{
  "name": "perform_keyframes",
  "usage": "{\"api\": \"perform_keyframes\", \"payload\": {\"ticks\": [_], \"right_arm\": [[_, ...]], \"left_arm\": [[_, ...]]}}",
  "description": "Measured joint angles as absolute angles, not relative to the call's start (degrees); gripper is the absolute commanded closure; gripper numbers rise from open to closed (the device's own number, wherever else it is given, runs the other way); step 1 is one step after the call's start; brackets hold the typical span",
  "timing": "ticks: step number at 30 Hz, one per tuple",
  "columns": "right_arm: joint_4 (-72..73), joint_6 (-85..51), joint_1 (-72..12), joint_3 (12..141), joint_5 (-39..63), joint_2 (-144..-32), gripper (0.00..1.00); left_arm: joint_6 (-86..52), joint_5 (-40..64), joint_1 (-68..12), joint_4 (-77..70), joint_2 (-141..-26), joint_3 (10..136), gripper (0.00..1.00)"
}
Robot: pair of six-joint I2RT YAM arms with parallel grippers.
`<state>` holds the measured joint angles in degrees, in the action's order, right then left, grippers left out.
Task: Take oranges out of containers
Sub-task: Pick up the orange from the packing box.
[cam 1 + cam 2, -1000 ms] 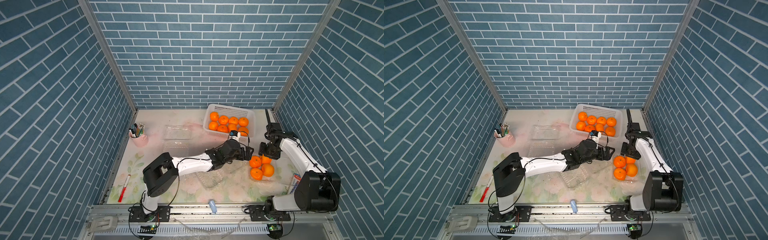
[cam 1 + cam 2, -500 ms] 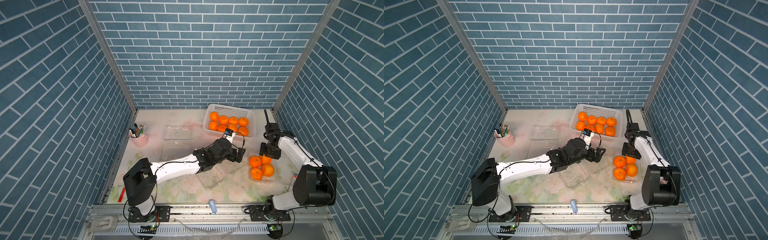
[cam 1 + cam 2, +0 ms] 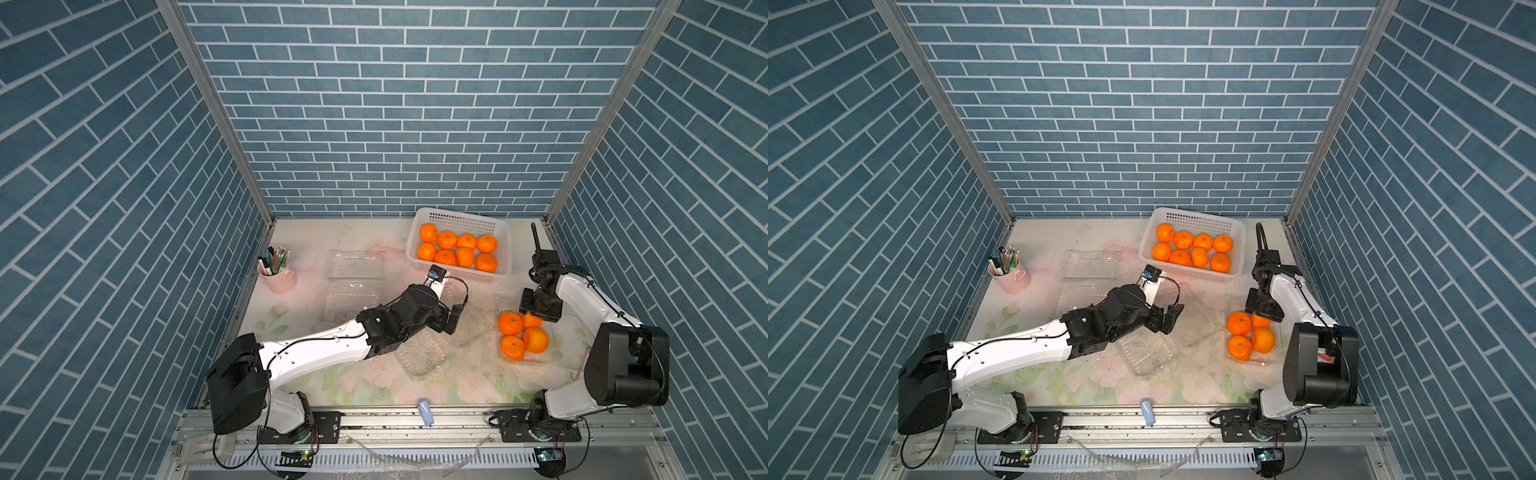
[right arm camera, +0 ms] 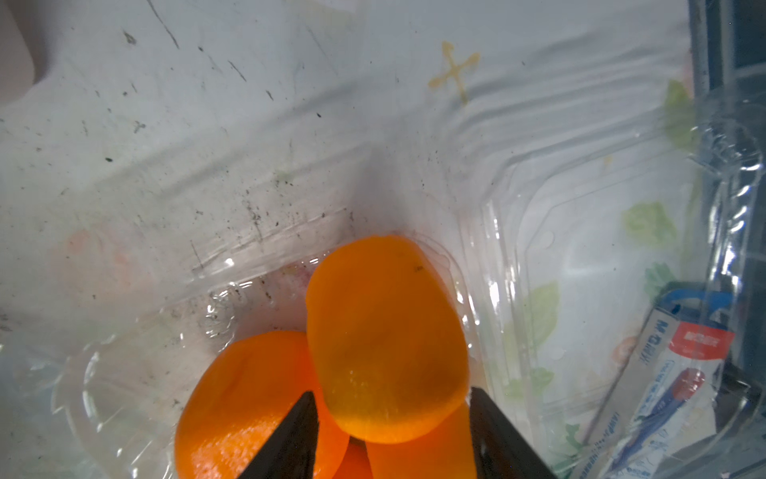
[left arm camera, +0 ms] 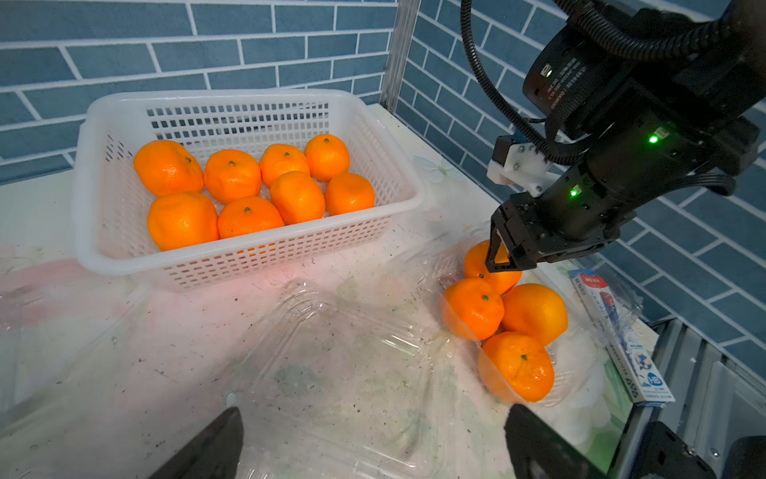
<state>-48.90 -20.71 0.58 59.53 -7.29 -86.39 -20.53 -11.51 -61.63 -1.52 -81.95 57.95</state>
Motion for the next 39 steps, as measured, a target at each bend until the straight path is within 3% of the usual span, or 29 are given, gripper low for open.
{"api": "perform_keyframes", "payload": {"ticks": [14, 29, 39], "right_arm": [[-46.78, -20.67, 1.19, 59.33, -5.76, -88.44, 0.44], [-51.66, -18.98, 1.21, 61.19, -5.39, -82.02, 0.79], [-55.51, -16.53, 0.78, 74.24, 3.84, -74.04, 0.84]], "left_arm": [[-20.08, -14.41, -60.84, -0.69, -79.96, 55.35, 0.01], [-19.68, -15.42, -60.36, -0.32, -77.43, 53.95, 0.01], [-22.28, -17.1, -57.23, 5.13, -77.06, 54.02, 0.01]]}}
